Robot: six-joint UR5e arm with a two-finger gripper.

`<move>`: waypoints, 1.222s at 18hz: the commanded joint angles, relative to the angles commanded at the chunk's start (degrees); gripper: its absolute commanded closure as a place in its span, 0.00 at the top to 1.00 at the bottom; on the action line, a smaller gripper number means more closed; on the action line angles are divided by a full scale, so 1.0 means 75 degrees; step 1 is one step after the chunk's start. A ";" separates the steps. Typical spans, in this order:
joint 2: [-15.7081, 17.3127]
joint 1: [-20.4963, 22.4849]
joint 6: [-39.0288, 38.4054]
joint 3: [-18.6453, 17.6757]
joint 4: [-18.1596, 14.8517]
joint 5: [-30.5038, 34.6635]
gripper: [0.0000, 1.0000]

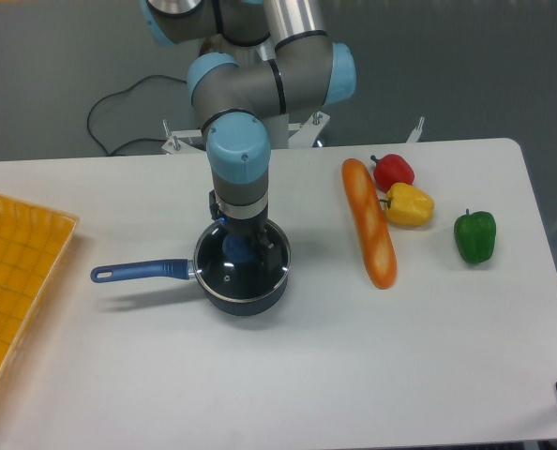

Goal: Open the lid

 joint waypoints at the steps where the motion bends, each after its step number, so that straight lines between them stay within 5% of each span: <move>1: 0.0000 0.0000 0.0012 0.0000 0.0000 -0.0024 0.97; 10: -0.0047 -0.0082 0.0012 0.0000 0.0000 -0.0024 0.88; 22: -0.0047 -0.0094 0.0012 0.0011 -0.0012 -0.0012 0.62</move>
